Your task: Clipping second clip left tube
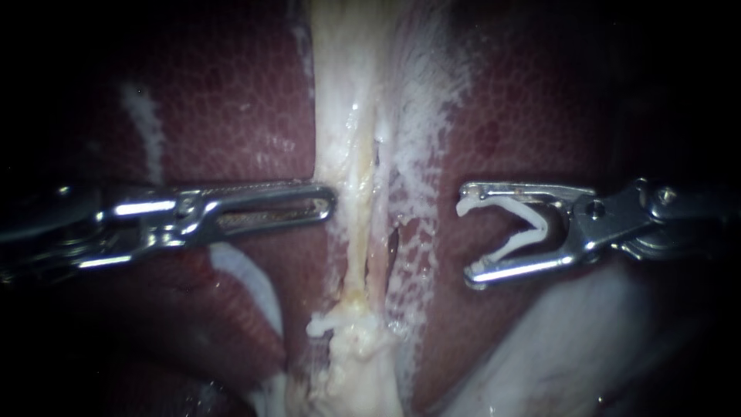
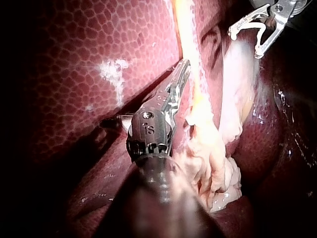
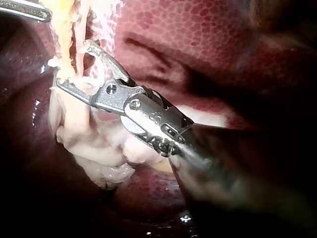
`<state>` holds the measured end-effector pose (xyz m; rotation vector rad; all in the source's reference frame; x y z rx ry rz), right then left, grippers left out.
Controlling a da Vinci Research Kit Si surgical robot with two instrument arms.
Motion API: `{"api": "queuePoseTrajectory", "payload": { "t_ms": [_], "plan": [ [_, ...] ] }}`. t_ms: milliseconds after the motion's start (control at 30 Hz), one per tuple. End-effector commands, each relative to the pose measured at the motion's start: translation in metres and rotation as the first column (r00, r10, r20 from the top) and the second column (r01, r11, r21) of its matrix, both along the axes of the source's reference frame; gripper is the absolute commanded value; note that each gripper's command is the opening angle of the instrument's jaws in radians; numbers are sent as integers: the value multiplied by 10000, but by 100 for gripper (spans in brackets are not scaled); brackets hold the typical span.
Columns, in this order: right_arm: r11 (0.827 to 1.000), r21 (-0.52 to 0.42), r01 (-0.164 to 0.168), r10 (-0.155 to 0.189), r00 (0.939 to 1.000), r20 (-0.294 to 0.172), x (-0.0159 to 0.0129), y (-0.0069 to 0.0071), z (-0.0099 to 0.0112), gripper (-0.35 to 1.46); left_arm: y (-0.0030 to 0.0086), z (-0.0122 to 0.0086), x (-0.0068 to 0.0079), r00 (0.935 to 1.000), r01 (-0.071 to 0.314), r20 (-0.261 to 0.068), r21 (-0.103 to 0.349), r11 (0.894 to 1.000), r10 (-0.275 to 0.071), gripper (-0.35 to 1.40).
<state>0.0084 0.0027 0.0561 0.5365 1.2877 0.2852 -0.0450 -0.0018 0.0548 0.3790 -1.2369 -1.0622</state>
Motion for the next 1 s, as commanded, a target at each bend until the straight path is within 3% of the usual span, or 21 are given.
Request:
{"api": "queuePoseTrajectory", "payload": {
  "t_ms": [33, 333, 733, 1000],
  "plan": [
    [10000, 1, -1, 1, 10000, -2, 0, 0, 0, 60, 0, 0, 0, 10000, 1, -1, 0, 10000, -1, -35],
    [10000, -82, 38, -39, 10000, -36, 4, -3, 7, 60, 3, -10, 7, 10000, -28, 35, 50, 10000, 28, -35],
    [9860, 1662, 137, -161, 9998, 128, 61, -48, 54, 60, 21, -58, 34, 9998, 80, 159, 245, 9997, -84, -35],
    [9793, 1983, 407, -455, 9988, 198, 93, -70, 77, 59, 19, -76, 35, 9995, 187, 256, 297, 9994, -195, -35]
  ]
}}
